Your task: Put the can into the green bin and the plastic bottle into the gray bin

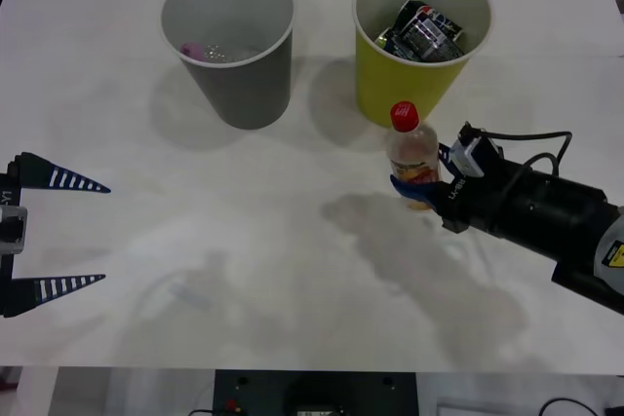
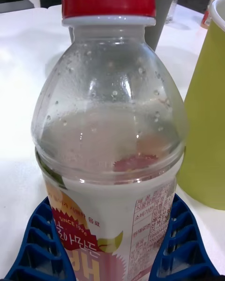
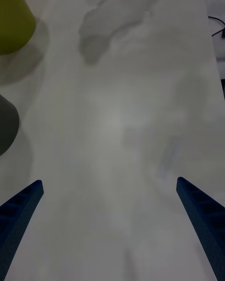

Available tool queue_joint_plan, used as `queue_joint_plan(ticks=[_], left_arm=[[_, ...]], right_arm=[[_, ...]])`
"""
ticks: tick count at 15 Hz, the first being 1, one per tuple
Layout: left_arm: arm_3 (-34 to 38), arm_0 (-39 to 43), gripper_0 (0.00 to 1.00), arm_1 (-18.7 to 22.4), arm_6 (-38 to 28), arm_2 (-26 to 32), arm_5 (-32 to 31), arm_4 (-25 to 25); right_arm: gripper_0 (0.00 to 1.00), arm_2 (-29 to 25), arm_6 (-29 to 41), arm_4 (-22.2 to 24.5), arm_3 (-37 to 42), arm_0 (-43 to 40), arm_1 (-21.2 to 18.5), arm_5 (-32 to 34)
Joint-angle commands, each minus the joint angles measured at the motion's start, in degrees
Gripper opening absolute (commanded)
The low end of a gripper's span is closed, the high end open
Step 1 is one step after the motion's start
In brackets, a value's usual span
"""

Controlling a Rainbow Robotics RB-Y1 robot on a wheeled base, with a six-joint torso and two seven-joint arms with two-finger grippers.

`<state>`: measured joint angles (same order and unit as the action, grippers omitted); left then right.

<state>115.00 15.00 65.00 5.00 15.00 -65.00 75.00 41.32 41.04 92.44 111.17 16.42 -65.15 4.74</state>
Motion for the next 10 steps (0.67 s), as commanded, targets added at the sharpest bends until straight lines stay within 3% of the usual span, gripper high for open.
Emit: queue_joint_plan(ticks=[1,5,10], left_arm=[[0.0,0.0,0.98,0.0,0.0,0.0,0.0,0.0],[0.0,0.0,0.98,0.0,0.0,0.0,0.0,0.0],[0.0,0.0,0.98,0.0,0.0,0.0,0.0,0.0]], right_arm=[[0.0,-9.7,1.2,-0.7,2.6,-3.7,-0.1,11.5],[0.0,-22.6,3.4,-6.5,5.6,-7.1,0.1,27.9],[0.0,-35.4,20.4,-5.5,11.0,-6.9,0.1,45.5]])
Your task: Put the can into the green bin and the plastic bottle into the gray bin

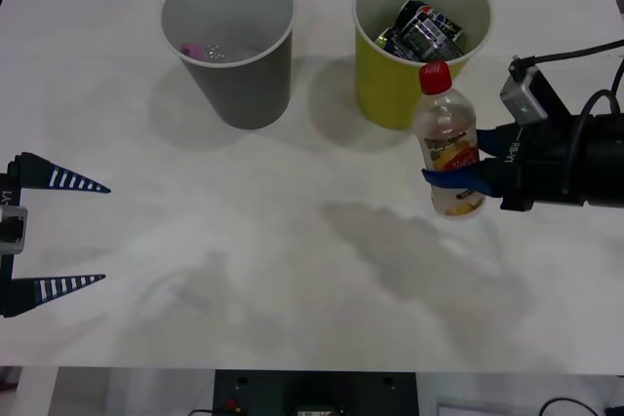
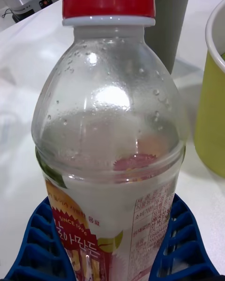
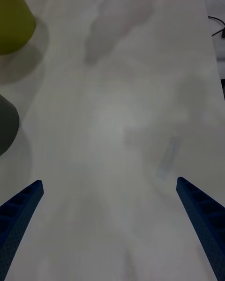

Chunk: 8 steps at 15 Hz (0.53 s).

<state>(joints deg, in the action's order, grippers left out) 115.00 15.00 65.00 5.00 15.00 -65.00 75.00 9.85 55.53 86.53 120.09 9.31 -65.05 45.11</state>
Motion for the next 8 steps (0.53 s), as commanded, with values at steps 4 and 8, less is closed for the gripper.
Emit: queue_joint_plan(ticks=[4,8], left_arm=[[0.0,0.0,0.98,0.0,0.0,0.0,0.0,0.0],[0.0,0.0,0.98,0.0,0.0,0.0,0.0,0.0]], right_arm=[[0.0,-7.6,19.4,1.5,4.4,7.1,0.0,15.4],[0.0,-6.9,22.3,1.9,2.1,17.3,0.3,22.1]])
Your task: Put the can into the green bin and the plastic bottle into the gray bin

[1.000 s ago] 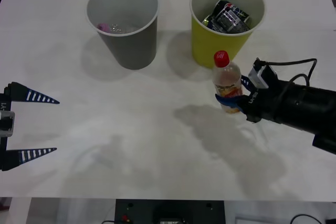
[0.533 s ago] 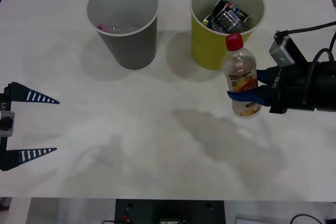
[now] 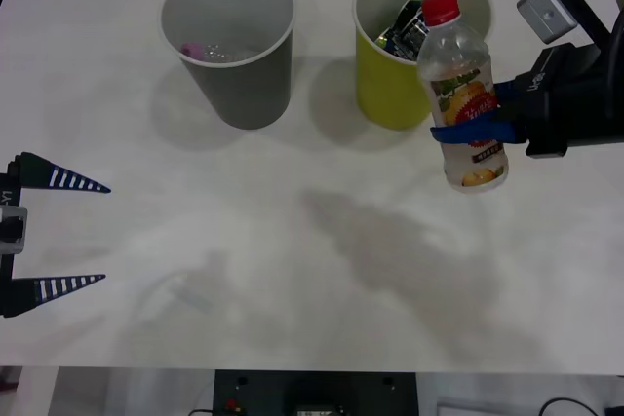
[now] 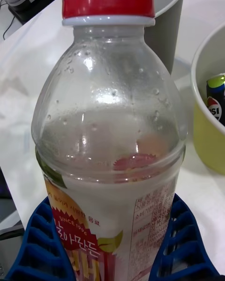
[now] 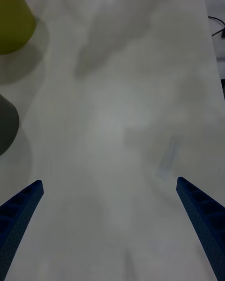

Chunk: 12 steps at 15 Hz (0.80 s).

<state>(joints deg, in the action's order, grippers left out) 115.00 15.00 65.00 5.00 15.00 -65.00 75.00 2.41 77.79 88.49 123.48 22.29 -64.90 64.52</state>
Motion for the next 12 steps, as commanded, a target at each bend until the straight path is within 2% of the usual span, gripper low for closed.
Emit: queue_joint_plan(ticks=[1,3,7,12], left_arm=[[0.0,0.0,0.98,0.0,0.0,0.0,0.0,0.0],[0.0,0.0,0.98,0.0,0.0,0.0,0.0,0.0],[0.0,0.0,0.98,0.0,0.0,0.0,0.0,0.0],[0.0,0.0,0.98,0.0,0.0,0.0,0.0,0.0]], right_arm=[[0.0,1.6,0.1,-0.1,-2.2,7.2,0.1,3.4],[0.0,5.9,0.1,0.3,-4.9,13.8,0.1,3.5],[0.0,18.9,0.1,1.1,-14.0,32.0,1.0,3.5],[0.0,31.4,-0.1,2.1,-29.3,49.8,9.4,3.5]])
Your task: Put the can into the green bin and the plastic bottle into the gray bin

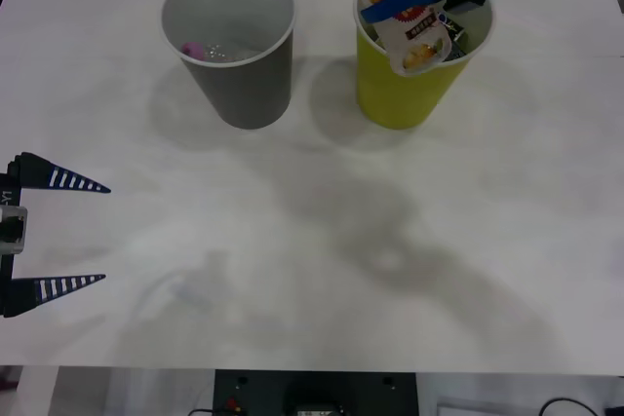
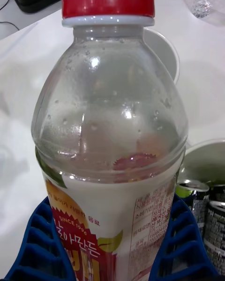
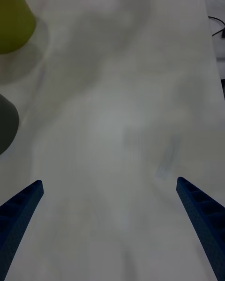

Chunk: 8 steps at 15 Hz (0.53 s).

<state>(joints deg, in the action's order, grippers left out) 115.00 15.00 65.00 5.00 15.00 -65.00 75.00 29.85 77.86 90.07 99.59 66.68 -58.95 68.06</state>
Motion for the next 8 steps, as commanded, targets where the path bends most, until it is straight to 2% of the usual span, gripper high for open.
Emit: queue_joint_plan(ticks=[1,3,8], left_arm=[[0.0,0.0,0.98,0.0,0.0,0.0,0.0,0.0],[0.0,0.0,0.98,0.0,0.0,0.0,0.0,0.0],[0.0,0.0,0.98,0.0,0.0,0.0,0.0,0.0]], right_arm=[[0.0,5.8,-0.2,1.2,-8.5,8.1,5.4,0.0],[0.0,8.7,-0.2,2.5,-15.7,13.4,10.4,0.0],[0.0,9.3,-0.6,13.0,-29.0,19.7,23.7,-0.4]])
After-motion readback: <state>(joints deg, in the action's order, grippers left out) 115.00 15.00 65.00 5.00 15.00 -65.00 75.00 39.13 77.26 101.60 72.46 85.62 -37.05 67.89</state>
